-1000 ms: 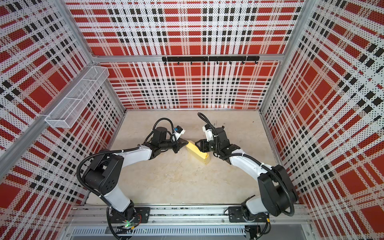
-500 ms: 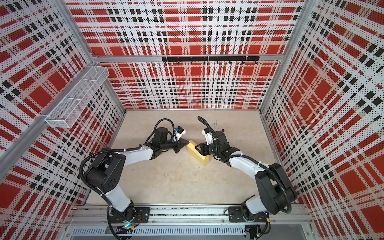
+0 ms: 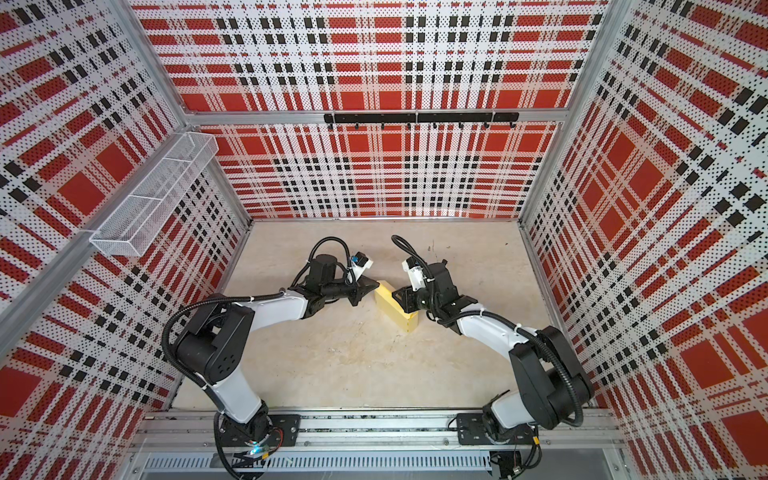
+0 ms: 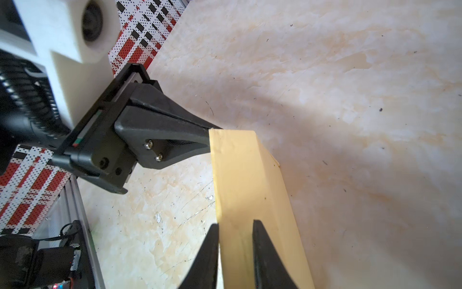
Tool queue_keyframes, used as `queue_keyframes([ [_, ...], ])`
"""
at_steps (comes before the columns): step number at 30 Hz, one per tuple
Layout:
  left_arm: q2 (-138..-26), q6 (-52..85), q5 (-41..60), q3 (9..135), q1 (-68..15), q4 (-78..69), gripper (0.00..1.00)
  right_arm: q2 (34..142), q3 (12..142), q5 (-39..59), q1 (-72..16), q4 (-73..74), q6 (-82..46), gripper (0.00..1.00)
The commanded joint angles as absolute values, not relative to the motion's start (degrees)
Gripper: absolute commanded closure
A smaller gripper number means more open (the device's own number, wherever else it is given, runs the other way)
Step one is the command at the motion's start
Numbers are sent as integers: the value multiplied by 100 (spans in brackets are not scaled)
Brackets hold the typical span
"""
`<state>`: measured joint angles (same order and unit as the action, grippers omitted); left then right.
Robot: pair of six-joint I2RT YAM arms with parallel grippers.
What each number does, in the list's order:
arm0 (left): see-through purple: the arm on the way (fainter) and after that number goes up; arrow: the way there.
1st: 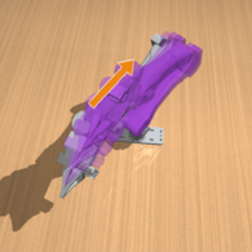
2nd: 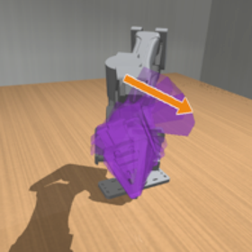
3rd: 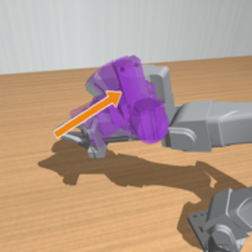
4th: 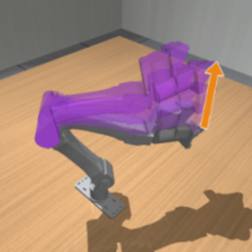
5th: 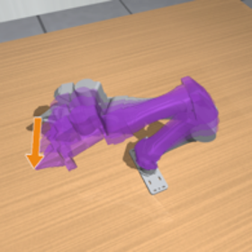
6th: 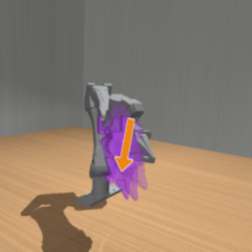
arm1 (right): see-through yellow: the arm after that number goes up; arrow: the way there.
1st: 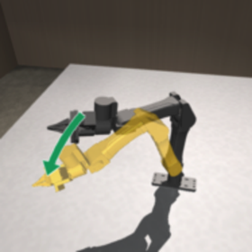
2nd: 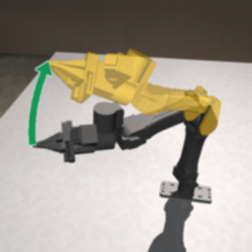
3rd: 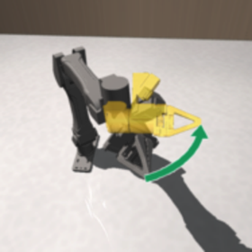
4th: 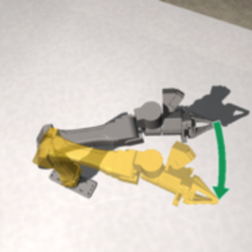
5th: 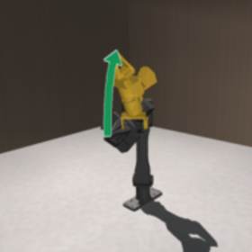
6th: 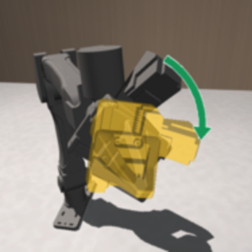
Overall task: Fold the paper box
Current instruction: 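Hold the upright yellow box with the right gripper while the left moves beside it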
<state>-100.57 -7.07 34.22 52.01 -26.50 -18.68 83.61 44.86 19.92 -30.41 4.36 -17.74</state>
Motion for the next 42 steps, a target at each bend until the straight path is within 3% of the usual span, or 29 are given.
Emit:
queue_keyframes([
  [1,-10234,-687,3332,5140,-2702,-1420,100,8460,4291,1584,-3170,333,-1507,76],
  [9,-10145,-671,3328,5056,-2650,-1411,97,8525,4122,1207,-3365,455,-1455,80],
  [24,-9669,-723,3368,4590,-2557,-1285,73,8716,3964,973,-3442,654,-1449,82],
  [28,-9384,-543,3455,4559,-2496,-1182,71,8821,3998,977,-3523,679,-1380,82],
  [35,-8890,11,3446,5441,-2268,263,76,8880,4048,862,-3667,637,-1307,82],
  [40,-8926,257,3405,6249,-2356,1344,96,8938,4042,791,-3719,660,-1325,82],
  [42,-8989,290,3335,6463,-2482,1485,100,8946,4060,774,-3752,685,-1286,82],
])
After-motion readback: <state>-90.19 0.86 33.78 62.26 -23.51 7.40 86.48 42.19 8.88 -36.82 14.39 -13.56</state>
